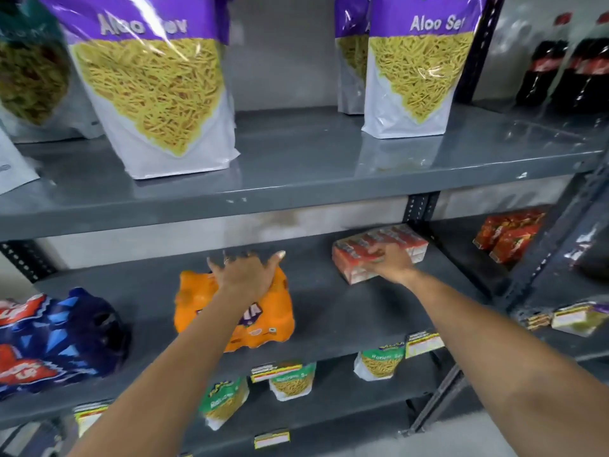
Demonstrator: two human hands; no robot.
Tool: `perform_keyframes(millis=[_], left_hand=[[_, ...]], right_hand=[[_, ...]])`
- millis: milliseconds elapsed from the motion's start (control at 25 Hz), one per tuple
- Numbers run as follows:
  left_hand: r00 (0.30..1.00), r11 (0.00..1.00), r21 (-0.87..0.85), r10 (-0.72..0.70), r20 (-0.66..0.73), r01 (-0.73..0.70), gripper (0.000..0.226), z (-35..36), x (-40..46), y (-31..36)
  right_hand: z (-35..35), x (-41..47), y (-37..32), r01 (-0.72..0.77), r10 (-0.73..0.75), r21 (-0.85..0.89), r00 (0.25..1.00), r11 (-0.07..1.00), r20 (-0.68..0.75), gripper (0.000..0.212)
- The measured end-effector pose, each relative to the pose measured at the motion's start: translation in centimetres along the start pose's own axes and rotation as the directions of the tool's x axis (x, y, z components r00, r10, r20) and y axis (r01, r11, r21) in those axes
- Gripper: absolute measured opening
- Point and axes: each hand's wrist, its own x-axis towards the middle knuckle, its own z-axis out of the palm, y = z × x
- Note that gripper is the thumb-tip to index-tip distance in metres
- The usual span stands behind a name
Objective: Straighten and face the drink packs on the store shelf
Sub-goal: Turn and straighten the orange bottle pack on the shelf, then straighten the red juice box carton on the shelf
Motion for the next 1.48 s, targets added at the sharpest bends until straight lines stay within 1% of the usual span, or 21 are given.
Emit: perform_keyframes(millis=[80,160,240,320,360,440,520,560,680,760,800,880,960,1000,1080,1160,1240,1280,1320,1400,1480], left_hand=[[1.000,0.999,0.038,0.016,0.009,-0.016,0.095,0.8,0.5,4.4],[1.000,0.994,0.108,0.016,0.024,-0.019,0.092,1.5,1.2,8.1],[0.998,0.983,0.179,0.035,0.057,-0.045,0.084,2.4,1.9,11.1],[0.992,0.987,0.146,0.041,0.123,-0.059,0.075,3.9,2.7,14.1],[0.986,0.996,0.062,0.046,0.163,-0.056,0.068,4.7,3.2,15.4],[0.969,0.970,-0.240,0.085,0.234,-0.028,0.055,6.5,4.6,17.5],[0.950,0.843,-0.537,0.133,0.283,0.042,0.058,8.3,5.7,18.8],[0.952,0.787,-0.613,0.137,0.274,0.063,0.061,9.2,6.2,19.1],[0.972,0.707,-0.705,0.117,0.203,0.062,0.060,11.2,6.9,19.2],[0.979,0.618,-0.785,0.128,0.157,0.045,0.049,11.8,6.8,18.8],[0.985,0.574,-0.819,0.124,0.123,0.030,0.043,12.0,6.5,18.6],[0.995,0.505,-0.863,0.089,0.034,-0.016,0.039,12.5,5.6,18.3],[0.997,0.414,-0.908,0.078,-0.030,-0.060,0.040,13.3,4.4,18.3],[0.995,0.398,-0.914,0.078,-0.059,-0.085,0.042,13.6,4.0,18.2],[0.992,0.414,-0.902,0.081,-0.097,-0.122,0.040,14.0,3.6,17.9],[0.991,0.484,-0.865,0.087,-0.105,-0.134,0.033,14.0,3.5,17.4],[0.991,0.610,-0.782,0.057,-0.118,-0.128,0.022,13.8,4.1,17.1],[0.993,0.668,-0.738,0.011,-0.114,-0.092,0.014,13.3,4.6,17.1],[0.994,0.692,-0.722,-0.055,-0.091,-0.028,0.011,12.8,5.1,17.2],[0.984,0.651,-0.750,-0.180,-0.008,0.113,0.030,11.7,6.3,18.1],[0.987,0.551,-0.828,-0.161,0.018,0.105,0.046,10.8,7.1,19.6]], right_hand=[[-3.1,2.6,3.2,-0.064,0.056,-0.117,0.996,0.991,-0.074,0.064],[-5.4,4.8,5.9,-0.127,0.108,-0.169,0.987,0.977,-0.116,0.067],[-6.9,6.8,8.2,-0.158,0.146,-0.127,0.984,0.979,-0.101,0.064],[-7.7,8.6,10.0,-0.179,0.174,-0.095,0.983,0.979,-0.060,0.060],[-8.0,9.1,10.5,-0.192,0.190,-0.081,0.981,0.978,-0.033,0.058],[-8.3,9.9,11.4,-0.191,0.192,-0.011,0.981,0.981,0.033,0.051],[-8.6,10.3,12.0,-0.212,0.197,0.171,0.975,0.962,0.101,0.042],[-8.7,10.5,12.1,-0.217,0.195,0.235,0.974,0.947,0.115,0.041],[-8.5,11.0,12.6,-0.216,0.196,0.267,0.976,0.939,0.099,0.035],[-8.7,10.7,12.8,-0.219,0.202,0.261,0.975,0.940,0.091,0.023],[-9.0,10.4,13.0,-0.213,0.195,0.252,0.976,0.944,0.097,0.022],[-9.5,10.1,13.9,-0.177,0.157,0.230,0.982,0.957,0.100,0.029],[-9.6,9.3,14.5,-0.141,0.131,0.206,0.990,0.969,0.059,0.033],[-9.4,8.6,14.5,-0.119,0.117,0.186,0.993,0.975,0.025,0.035],[-8.5,7.5,14.8,-0.071,0.076,0.077,0.996,0.994,-0.055,0.037],[-7.6,7.1,15.5,-0.052,0.052,0.005,0.995,0.999,-0.080,0.045],[-7.8,7.5,15.9,-0.070,0.073,0.081,0.997,0.994,-0.030,0.064],[-8.3,7.8,15.7,-0.087,0.086,0.098,0.996,0.991,0.013,0.076],[-9.0,8.0,15.4,-0.087,0.082,0.084,0.995,0.993,0.057,0.083],[-10.0,8.2,14.9,-0.077,0.078,-0.012,0.983,0.997,0.164,0.081],[-10.5,8.3,14.7,-0.079,0.081,-0.019,0.980,0.997,0.179,0.061]])
